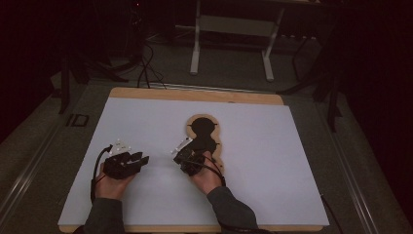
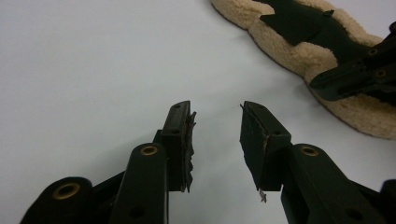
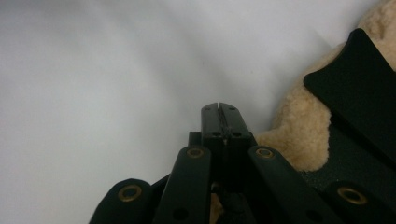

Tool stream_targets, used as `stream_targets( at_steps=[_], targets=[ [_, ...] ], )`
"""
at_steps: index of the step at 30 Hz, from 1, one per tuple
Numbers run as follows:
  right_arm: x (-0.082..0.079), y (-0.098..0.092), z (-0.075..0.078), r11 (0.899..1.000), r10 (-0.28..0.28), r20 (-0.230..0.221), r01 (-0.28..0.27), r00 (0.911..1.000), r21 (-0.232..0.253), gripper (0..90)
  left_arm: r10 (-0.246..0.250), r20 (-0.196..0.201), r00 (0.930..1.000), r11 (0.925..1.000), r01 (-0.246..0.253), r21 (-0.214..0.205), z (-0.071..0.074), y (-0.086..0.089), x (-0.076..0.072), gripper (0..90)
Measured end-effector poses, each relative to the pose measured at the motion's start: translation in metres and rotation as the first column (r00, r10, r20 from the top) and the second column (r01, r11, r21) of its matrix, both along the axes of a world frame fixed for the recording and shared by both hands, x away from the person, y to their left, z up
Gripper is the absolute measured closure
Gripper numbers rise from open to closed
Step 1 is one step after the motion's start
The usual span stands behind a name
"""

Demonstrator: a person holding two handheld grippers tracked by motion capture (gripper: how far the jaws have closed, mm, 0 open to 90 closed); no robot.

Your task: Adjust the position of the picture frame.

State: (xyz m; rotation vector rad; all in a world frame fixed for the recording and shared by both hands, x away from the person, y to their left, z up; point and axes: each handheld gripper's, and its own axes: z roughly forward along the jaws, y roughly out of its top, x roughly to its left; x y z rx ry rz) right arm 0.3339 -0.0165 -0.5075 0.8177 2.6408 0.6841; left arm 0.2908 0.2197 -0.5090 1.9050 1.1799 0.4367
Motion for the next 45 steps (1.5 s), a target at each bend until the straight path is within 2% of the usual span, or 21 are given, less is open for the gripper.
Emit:
stream_targets(
  at_steps=[4,17,20,26,30,34,38,44,45],
  targets=[
    [-0.002,-0.007,0.001,1.000,0.007,-0.010,-0.008,0.9999,-0.007,90.0,0.001,0.001,1.0000,1.0000,-0.001,0.005,0.000,0.000,0.000,63.8],
    [-0.008,-0.038,0.003,1.000,0.004,-0.047,-0.003,0.9989,0.020,90.0,0.008,0.007,0.9999,0.9998,-0.008,0.020,0.000,-0.001,-0.001,63.0],
    [-0.009,-0.044,0.005,1.000,0.001,-0.045,-0.001,0.9990,0.019,90.0,0.008,0.007,0.9999,0.9997,-0.008,0.023,0.000,-0.002,0.000,63.0],
    [-0.013,-0.052,0.013,1.000,-0.020,0.006,0.020,0.9998,-0.015,90.0,0.013,0.005,0.9999,0.9995,-0.013,0.030,0.000,-0.003,0.000,62.5],
    [-0.009,-0.060,0.012,0.999,-0.034,-0.004,0.034,0.9994,0.013,90.0,0.010,0.002,0.9999,0.9993,-0.010,0.037,-0.001,-0.003,0.001,62.4],
    [-0.009,-0.059,0.011,0.999,-0.023,-0.005,0.023,0.9997,0.041,90.0,0.010,0.001,1.0000,0.9991,-0.010,0.040,-0.002,-0.004,0.001,62.4],
    [-0.010,-0.050,0.008,0.998,0.000,-0.018,0.001,0.9998,0.061,90.0,0.009,0.001,1.0000,0.9992,-0.009,0.040,-0.002,-0.004,0.001,62.4],
    [-0.012,-0.035,-0.009,1.000,0.015,-0.021,-0.016,0.9997,-0.022,90.0,0.012,0.004,0.9999,0.9994,-0.012,0.031,-0.001,-0.002,0.000,62.3],
    [-0.013,-0.035,-0.011,1.000,0.014,-0.022,-0.015,0.9997,-0.024,90.0,0.012,0.004,0.9999,0.9995,-0.013,0.030,-0.001,-0.002,0.000,62.3]
  ],
)
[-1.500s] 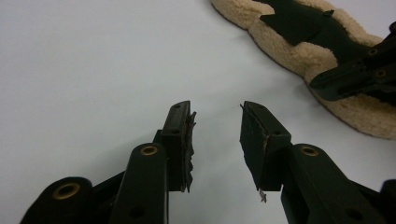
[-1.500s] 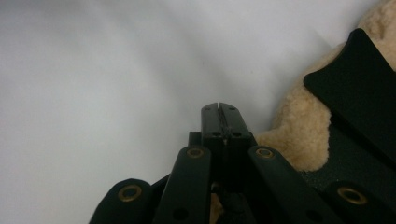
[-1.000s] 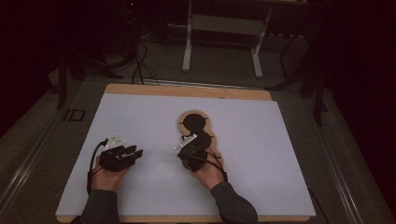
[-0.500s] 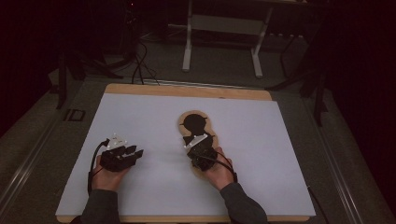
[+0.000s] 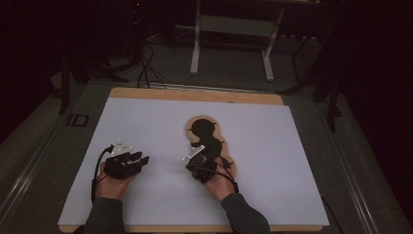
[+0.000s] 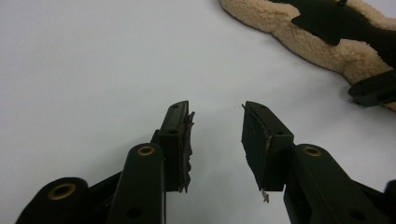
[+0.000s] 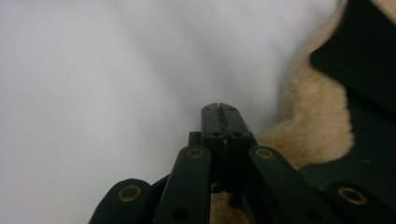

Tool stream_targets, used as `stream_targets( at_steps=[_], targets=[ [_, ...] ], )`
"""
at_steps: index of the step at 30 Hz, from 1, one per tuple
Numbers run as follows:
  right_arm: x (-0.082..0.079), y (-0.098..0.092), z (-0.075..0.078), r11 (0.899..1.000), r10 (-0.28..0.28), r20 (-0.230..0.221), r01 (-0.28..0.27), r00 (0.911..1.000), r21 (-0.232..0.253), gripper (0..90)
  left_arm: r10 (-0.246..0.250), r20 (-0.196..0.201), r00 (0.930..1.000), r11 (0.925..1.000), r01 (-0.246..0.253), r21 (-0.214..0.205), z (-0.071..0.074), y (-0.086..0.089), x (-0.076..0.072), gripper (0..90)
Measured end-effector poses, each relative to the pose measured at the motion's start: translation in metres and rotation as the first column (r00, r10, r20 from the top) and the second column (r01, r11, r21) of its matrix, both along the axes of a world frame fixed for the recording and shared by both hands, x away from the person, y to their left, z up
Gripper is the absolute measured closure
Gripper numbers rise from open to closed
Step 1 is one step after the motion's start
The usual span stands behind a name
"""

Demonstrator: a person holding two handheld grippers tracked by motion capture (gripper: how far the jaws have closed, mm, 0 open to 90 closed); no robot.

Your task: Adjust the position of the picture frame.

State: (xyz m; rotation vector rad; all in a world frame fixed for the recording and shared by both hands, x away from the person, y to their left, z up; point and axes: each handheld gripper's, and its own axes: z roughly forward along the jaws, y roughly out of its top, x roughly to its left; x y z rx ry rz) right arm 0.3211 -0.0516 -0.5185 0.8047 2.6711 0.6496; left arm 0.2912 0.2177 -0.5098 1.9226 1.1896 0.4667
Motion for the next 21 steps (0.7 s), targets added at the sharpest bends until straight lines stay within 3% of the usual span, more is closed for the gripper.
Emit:
stream_targets(
  at_steps=[6,21],
  targets=[
    [-0.006,0.001,0.001,0.997,0.011,0.044,-0.008,0.9989,-0.076,90.0,0.000,0.003,1.0000,1.0000,0.000,0.002,0.000,0.001,0.000,62.1],
    [-0.006,-0.028,0.002,0.998,-0.024,0.026,0.026,0.9994,-0.065,90.0,0.000,0.002,1.0000,1.0000,0.000,0.005,0.000,0.000,0.000,61.9]
  ],
)
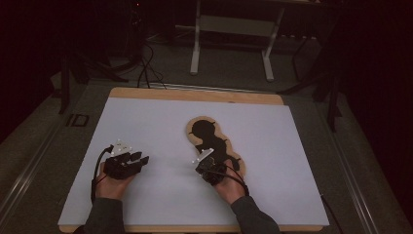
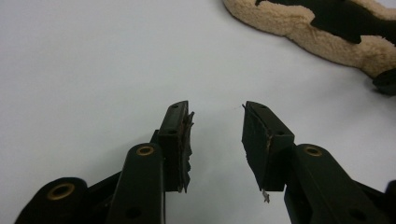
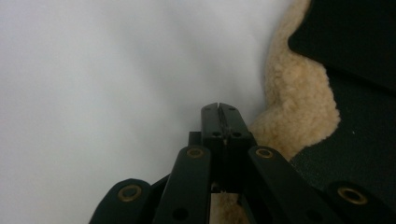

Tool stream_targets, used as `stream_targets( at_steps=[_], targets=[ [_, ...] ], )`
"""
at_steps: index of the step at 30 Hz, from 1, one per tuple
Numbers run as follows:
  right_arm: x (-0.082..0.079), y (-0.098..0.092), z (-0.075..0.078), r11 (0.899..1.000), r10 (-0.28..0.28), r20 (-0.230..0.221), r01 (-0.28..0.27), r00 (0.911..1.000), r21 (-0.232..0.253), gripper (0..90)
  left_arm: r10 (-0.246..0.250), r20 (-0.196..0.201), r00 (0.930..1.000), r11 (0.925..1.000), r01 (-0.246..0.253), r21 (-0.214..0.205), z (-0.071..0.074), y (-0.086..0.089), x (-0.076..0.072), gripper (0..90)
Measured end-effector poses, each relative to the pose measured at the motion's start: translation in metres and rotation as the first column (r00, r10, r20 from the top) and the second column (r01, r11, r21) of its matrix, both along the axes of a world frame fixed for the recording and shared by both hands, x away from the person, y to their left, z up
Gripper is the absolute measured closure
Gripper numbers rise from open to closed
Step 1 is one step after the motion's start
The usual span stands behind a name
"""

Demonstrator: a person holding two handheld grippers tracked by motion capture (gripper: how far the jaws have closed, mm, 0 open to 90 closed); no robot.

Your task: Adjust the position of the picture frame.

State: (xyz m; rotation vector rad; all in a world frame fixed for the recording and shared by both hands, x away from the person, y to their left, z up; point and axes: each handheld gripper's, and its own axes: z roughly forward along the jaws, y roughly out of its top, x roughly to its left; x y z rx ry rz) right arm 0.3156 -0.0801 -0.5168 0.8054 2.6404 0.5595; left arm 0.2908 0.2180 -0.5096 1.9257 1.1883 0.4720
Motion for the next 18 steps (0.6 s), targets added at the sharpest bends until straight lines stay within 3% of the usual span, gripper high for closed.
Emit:
stream_targets(
  at_steps=[18],
  targets=[
    [0.007,-0.039,0.001,0.997,-0.073,-0.007,0.073,0.9973,0.010,90.0,0.002,-0.002,1.0000,1.0000,-0.002,0.002,0.000,-0.001,0.000,61.7]
  ],
)
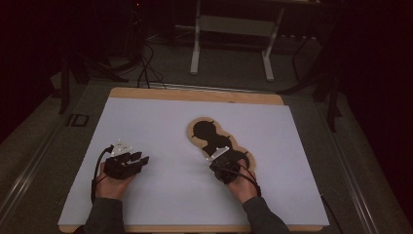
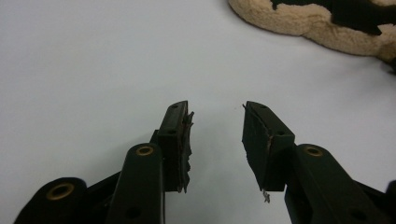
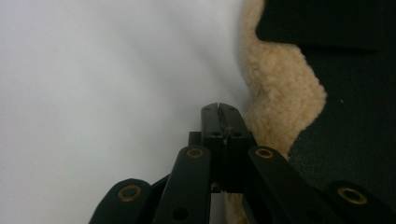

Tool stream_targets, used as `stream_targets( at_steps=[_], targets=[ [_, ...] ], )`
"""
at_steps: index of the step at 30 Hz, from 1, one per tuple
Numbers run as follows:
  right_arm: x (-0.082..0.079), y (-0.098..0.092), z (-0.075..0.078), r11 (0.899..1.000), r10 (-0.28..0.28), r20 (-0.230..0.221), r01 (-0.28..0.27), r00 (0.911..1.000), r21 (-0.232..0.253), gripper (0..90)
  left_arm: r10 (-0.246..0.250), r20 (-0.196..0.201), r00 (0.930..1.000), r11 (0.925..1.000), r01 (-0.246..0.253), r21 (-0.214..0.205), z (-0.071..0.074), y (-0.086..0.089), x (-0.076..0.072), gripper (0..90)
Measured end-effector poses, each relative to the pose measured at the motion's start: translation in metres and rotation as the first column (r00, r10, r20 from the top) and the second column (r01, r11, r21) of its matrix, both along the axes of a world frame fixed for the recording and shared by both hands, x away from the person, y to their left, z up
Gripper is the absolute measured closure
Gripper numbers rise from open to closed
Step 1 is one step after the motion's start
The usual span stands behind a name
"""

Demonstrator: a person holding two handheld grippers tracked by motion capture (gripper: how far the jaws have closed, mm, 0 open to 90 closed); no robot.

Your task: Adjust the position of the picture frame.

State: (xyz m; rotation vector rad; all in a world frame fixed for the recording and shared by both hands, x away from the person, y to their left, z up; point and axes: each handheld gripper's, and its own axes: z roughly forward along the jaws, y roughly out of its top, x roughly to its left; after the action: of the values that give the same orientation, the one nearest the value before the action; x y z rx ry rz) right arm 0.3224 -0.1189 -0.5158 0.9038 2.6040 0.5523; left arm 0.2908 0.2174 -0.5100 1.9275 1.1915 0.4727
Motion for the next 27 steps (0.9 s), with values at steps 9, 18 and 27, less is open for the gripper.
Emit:
stream_targets(
  at_steps=[9,18,27],
  targets=[
    [0.008,-0.028,0.000,0.997,-0.071,-0.005,0.071,0.9975,0.005,90.0,-0.003,-0.003,1.0000,1.0000,0.003,0.006,-0.001,-0.001,0.000,61.6],
    [0.021,-0.054,0.001,0.989,-0.149,-0.006,0.149,0.9888,0.007,90.0,-0.004,-0.004,1.0000,1.0000,0.005,0.008,-0.001,-0.001,0.000,61.6],
    [0.035,-0.075,0.002,0.974,-0.225,-0.022,0.226,0.9740,0.034,90.0,-0.005,-0.005,1.0000,0.9999,0.005,0.011,-0.001,-0.002,0.000,61.5]
  ],
)
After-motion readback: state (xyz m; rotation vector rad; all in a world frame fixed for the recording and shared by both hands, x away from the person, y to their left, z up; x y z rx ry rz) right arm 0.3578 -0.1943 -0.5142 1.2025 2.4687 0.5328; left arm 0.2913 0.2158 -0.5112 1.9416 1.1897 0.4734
